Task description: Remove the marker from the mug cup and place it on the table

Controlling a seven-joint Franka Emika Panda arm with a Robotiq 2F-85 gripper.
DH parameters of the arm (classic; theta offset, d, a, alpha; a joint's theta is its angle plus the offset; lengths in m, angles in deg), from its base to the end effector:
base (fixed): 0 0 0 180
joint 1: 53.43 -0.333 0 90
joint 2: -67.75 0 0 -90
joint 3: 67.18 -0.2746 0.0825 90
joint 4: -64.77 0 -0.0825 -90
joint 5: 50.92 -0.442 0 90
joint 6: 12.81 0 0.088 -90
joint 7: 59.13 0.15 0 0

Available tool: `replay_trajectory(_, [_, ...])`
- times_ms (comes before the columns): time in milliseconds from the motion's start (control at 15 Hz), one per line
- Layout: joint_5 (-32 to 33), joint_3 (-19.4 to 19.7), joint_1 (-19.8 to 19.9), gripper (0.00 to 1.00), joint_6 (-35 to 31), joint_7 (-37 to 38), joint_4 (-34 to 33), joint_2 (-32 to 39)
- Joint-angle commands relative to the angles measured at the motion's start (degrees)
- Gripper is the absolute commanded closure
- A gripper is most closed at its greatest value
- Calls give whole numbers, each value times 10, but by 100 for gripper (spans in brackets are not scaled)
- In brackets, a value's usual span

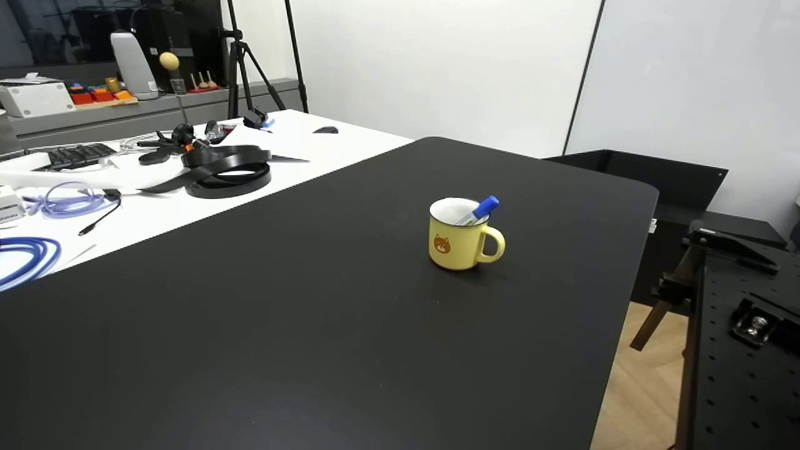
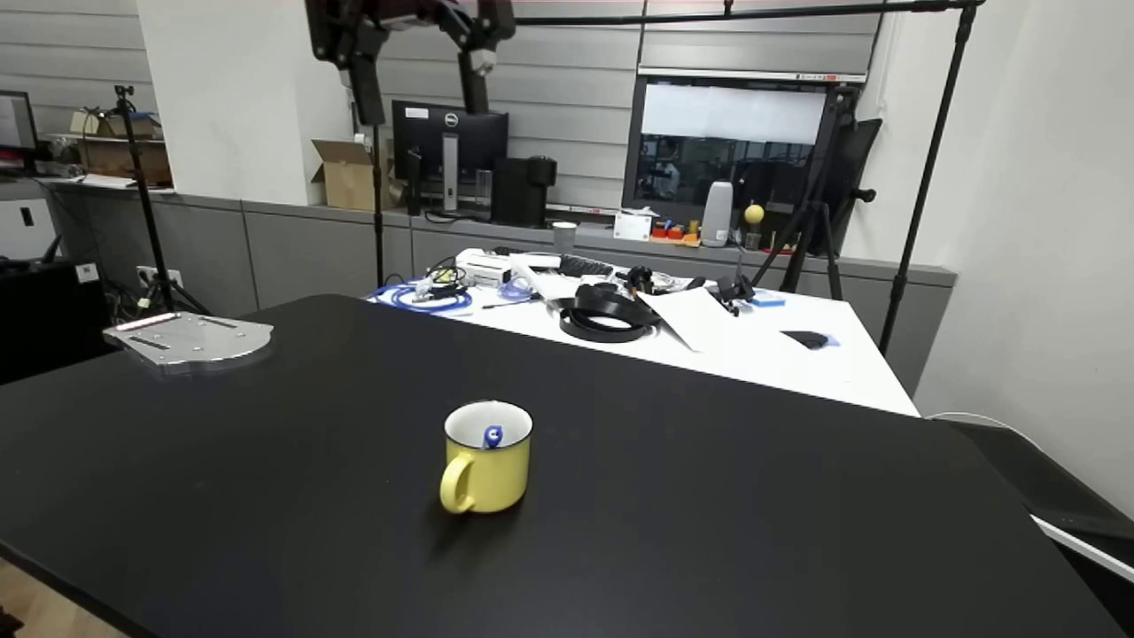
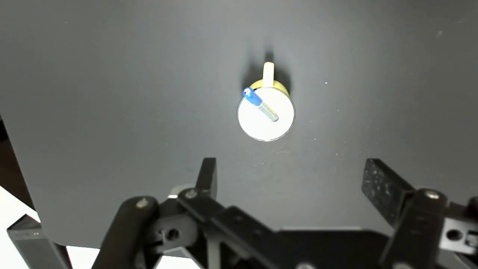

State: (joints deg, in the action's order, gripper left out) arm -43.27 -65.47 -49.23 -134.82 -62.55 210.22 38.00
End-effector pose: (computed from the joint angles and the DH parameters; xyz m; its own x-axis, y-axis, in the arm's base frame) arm 0.4703 -0.0579 0.3560 0.9945 0.0297 0.1000 0.0185 -0.9936 0.1114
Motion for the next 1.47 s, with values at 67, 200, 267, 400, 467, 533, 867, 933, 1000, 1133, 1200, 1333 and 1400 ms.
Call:
replay_trajectory(67, [-15,25,2,0,-31,-20,3,19])
replay_trajectory(200, [-38,44,3,0,-45,-41,3,35])
replay_trajectory(267, [-42,47,4,0,-47,-45,3,39])
replay_trajectory(400, [-39,39,6,0,-53,-28,5,31])
replay_trajectory(467, [-45,39,5,0,-43,-22,-2,40])
replay_trajectory(533, [-43,38,9,0,-60,-10,-3,50])
replay_trajectory(867, [-39,54,42,0,-163,29,-24,158])
replay_trajectory(933, [-44,58,44,0,-176,26,-34,190])
replay_trajectory(1000, [-50,61,46,0,-185,24,-43,217])
replay_trajectory(1133, [-64,64,43,0,-185,14,-65,270])
replay_trajectory(1200, [-70,62,40,0,-179,11,-77,293])
replay_trajectory(1333, [-71,56,36,0,-166,13,-101,331])
replay_trajectory(1400, [-72,54,33,0,-160,14,-112,349])
